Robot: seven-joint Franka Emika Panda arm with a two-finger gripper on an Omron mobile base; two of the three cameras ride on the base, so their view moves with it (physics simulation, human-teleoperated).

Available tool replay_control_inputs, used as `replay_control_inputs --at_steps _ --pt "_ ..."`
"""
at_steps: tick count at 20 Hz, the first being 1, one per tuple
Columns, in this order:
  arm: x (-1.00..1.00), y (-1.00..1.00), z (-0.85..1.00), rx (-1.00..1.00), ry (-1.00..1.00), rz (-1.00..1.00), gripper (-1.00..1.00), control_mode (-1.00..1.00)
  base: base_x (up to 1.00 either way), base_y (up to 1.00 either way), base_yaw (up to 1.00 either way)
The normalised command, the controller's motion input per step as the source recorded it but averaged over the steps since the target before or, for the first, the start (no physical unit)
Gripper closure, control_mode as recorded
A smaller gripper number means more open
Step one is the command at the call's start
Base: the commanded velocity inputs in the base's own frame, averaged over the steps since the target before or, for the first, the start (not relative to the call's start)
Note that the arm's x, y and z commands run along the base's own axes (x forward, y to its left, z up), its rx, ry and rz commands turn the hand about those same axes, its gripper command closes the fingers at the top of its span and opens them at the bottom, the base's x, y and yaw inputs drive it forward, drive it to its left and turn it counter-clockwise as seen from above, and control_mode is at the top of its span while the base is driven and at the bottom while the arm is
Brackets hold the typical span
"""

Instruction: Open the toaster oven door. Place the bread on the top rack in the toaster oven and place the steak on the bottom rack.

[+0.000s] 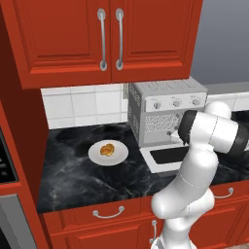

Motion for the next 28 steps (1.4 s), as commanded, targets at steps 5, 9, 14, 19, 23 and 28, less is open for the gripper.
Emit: replay_control_inputs --at_steps 5,9,14,19,23,28 --pt "-0.05 0.12 -0.03 0.04 -0.12 0.00 -1.00 -1.00 0.00 0.00 0.00" --pt "0.05 0.00 -0.01 0.01 -0.14 0.00 -1.00 -1.00 0.00 0.00 0.00" --pt "0.49 0.00 -0.30 0.00 0.07 0.00 -1.00 -1.00 0.00 0.00 0.00" --pt "0.11 0.00 -0.32 -0.04 0.32 0.00 -1.00 -1.00 0.00 0.00 0.00" --pt "-0.15 0.00 -0.38 -0.13 0.55 0.00 -1.00 -1.00 0.00 0.00 0.00" --pt "-0.79 -0.08 -0.52 -0.09 0.49 0.00 -1.00 -1.00 0.00 0.00 0.00"
